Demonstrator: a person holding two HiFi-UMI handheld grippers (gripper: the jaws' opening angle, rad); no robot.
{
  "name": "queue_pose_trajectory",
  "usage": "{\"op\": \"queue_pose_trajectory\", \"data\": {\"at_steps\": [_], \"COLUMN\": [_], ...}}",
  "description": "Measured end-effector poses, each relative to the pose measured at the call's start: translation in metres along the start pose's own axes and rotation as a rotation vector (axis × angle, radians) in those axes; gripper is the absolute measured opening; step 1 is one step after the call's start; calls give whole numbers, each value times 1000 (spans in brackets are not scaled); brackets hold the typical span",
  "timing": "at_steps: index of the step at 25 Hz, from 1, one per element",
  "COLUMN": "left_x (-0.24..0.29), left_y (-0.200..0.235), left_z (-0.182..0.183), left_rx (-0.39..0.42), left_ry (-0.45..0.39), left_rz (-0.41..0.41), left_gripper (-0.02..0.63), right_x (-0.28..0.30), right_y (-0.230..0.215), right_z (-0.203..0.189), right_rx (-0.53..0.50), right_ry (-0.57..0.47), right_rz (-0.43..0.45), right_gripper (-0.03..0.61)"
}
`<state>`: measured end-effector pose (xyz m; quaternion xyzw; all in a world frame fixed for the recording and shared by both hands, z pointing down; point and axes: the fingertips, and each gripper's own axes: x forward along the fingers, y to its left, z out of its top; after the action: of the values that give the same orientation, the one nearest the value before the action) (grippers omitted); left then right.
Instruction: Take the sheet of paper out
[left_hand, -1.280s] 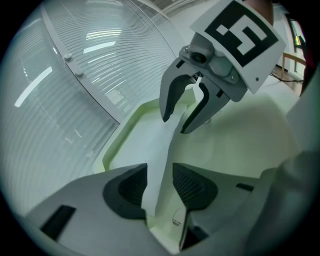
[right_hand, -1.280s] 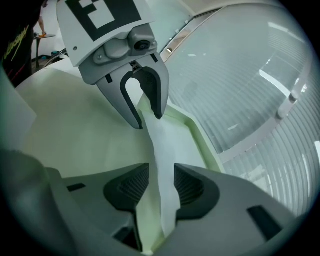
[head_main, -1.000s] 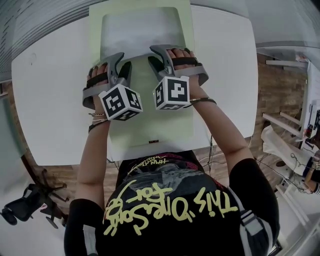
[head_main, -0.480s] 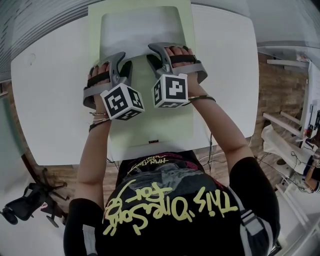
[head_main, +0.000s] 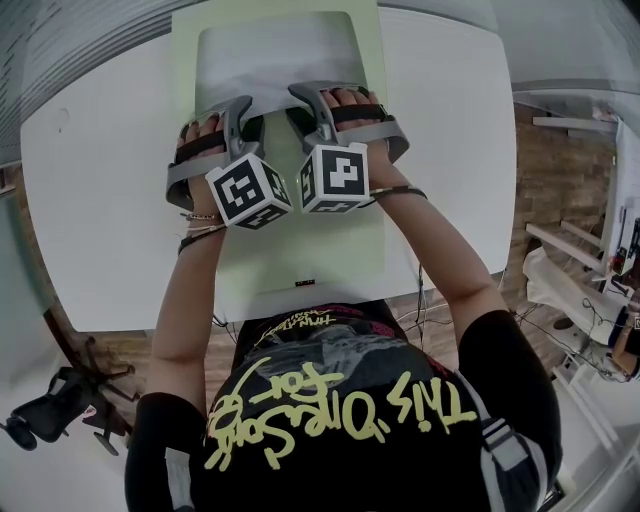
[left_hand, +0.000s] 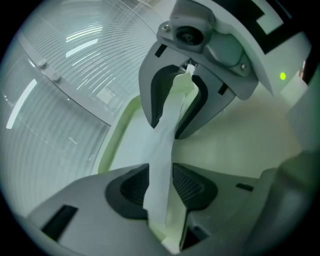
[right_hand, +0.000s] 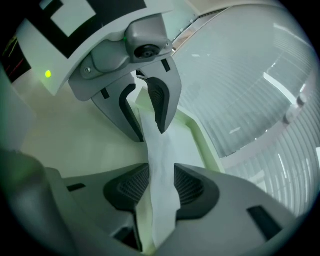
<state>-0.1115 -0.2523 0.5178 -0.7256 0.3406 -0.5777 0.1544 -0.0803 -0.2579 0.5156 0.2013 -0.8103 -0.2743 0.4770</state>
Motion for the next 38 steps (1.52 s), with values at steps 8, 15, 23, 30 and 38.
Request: {"op": "queue_pose_trajectory", "data": {"at_steps": [8, 15, 23, 30, 38], "left_x": [6, 12, 16, 17, 17], "left_y": [7, 16, 25, 28, 24], "left_z": [-3, 1, 1, 0, -3], "left_rx": [-19, -37, -36, -24, 59], "left_ry": [9, 6, 23, 17, 20], "left_rz": [13, 27, 28, 36, 47], "left_gripper": [147, 126, 103, 77, 46], "right_x": [3, 8, 16, 18, 20], "right_y": [-8, -14, -12, -17, -12], "right_z": [3, 1, -2, -2, 2], "right_rx": [23, 21, 20, -5, -90], "right_ry": [-14, -1, 32, 46, 50], "right_rz": [-15, -15, -2, 7, 30], "right_gripper": [143, 143, 143, 141, 96]}}
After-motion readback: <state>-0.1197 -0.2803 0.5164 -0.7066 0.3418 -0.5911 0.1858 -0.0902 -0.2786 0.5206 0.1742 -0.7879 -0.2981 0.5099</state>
